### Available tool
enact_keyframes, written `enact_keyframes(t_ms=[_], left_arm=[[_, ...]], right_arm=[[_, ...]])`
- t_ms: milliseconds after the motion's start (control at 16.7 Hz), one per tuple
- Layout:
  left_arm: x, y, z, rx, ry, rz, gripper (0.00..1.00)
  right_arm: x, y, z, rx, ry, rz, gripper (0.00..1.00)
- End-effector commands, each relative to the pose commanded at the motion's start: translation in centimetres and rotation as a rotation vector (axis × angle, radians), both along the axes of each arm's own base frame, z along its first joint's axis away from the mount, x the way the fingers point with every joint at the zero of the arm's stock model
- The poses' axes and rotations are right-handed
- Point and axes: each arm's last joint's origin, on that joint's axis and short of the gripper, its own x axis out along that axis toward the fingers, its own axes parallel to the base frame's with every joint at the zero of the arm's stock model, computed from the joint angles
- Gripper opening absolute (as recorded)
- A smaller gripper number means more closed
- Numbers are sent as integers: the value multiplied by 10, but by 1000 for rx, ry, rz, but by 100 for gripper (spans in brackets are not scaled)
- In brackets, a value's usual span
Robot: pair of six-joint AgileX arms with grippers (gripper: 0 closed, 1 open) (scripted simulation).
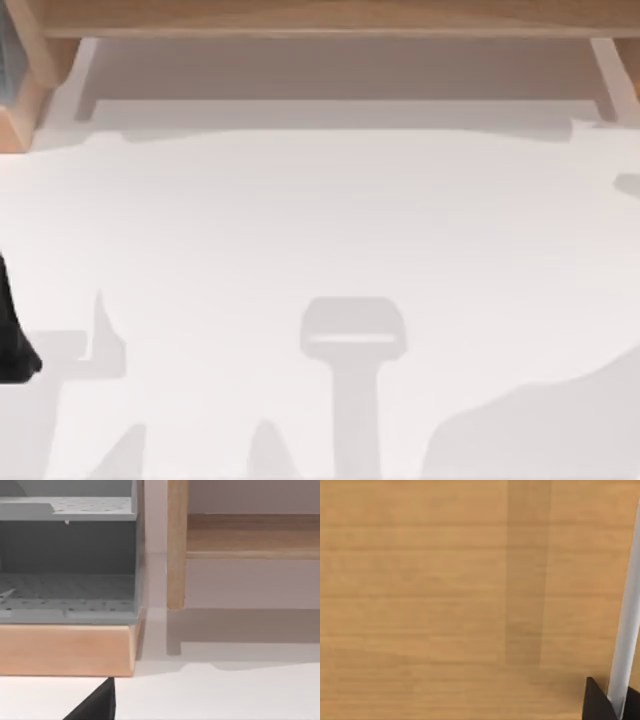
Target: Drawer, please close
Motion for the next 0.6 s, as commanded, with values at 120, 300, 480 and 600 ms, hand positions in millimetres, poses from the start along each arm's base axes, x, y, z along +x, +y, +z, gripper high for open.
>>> enact_keyframes(t_ms=[120, 300, 480, 600], left_arm=[[0, 0, 0, 0, 0, 0, 100], [0, 0, 0, 0, 0, 0, 100], [0, 0, 0, 0, 0, 0, 100], [0, 0, 0, 0, 0, 0, 100]], right_arm=[[0, 0, 0, 0, 0, 0, 0], [0, 0, 0, 0, 0, 0, 23], [0, 0, 0, 0, 0, 0, 45], [0, 0, 0, 0, 0, 0, 60]])
